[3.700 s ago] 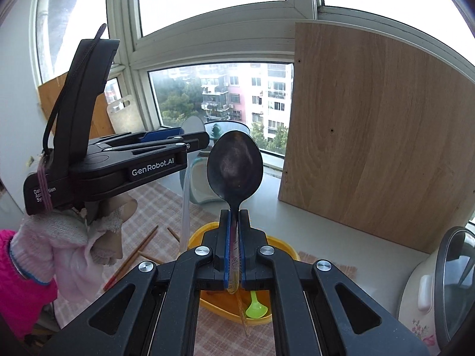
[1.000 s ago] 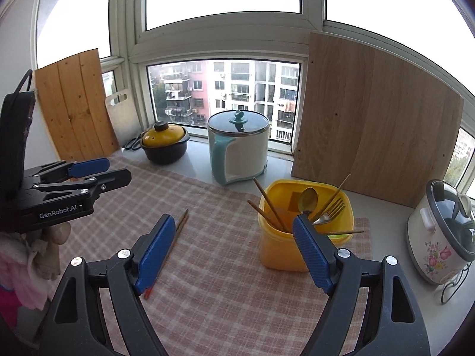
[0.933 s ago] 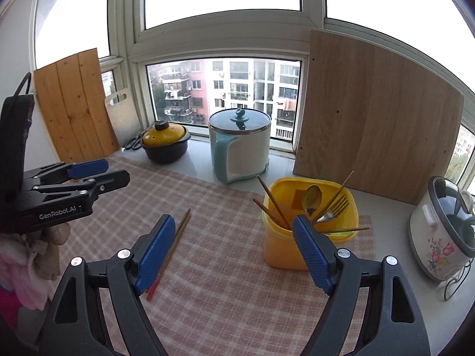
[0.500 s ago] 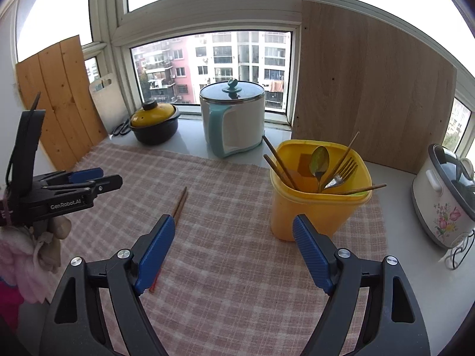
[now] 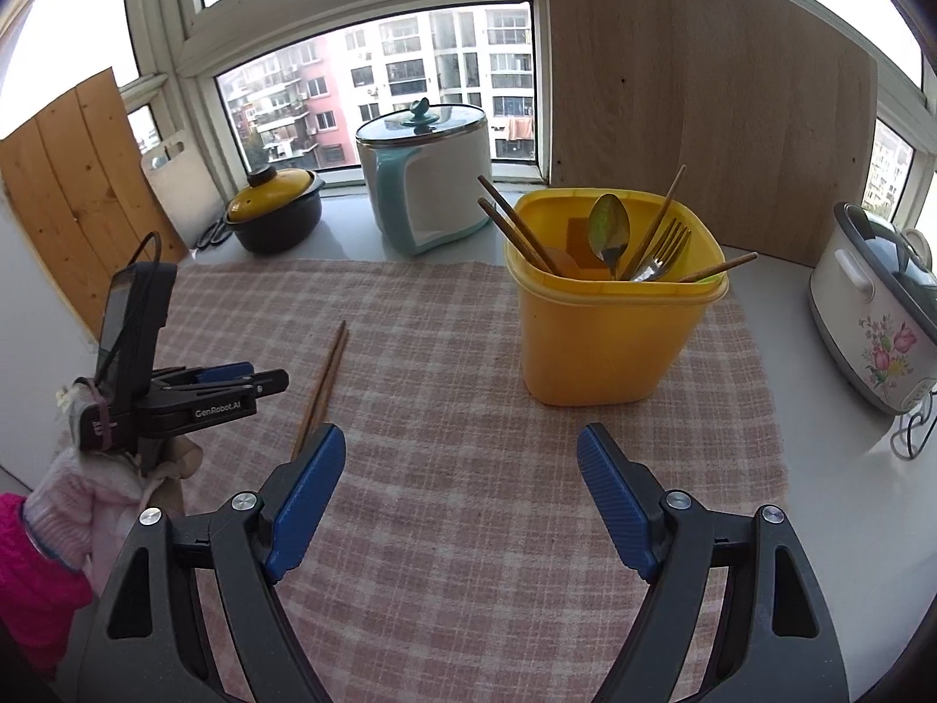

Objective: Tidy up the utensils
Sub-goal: 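Move both tools back over the two chopsticks on the cloth, then grasp one chopstick with the left tool while the right tool grasps the other chopstick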

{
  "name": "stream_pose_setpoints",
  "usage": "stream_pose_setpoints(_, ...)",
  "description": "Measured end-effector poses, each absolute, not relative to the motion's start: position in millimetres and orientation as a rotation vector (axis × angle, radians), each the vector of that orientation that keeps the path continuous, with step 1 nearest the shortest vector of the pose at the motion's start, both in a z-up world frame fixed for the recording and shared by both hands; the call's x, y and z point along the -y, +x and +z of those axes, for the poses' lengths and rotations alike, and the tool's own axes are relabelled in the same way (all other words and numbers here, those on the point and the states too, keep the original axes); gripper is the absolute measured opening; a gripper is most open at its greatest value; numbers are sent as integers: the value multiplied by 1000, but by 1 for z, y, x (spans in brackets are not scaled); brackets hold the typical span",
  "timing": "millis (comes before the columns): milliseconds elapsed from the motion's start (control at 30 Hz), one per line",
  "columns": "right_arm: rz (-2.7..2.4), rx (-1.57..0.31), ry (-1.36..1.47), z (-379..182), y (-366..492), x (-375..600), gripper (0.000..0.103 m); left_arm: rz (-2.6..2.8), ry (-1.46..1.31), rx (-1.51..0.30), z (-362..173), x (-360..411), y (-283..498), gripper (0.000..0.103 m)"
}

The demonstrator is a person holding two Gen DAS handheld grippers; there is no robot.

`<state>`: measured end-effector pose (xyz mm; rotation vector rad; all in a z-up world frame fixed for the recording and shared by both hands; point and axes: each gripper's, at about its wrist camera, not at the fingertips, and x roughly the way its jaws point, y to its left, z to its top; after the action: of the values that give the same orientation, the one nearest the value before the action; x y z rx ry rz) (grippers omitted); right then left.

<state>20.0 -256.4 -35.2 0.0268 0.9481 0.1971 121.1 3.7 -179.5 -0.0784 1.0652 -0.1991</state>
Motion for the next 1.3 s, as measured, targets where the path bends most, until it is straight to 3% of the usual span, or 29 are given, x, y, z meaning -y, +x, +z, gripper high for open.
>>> stream_pose_setpoints(567, 190, -1014, 67, -50, 15, 268, 81, -183, -36, -1095, -204, 16, 139, 15)
stream_pose_setpoints(1300, 246, -1061, 75, -64, 33, 248, 81, -187, -23, -1106, -211, 15, 145, 7)
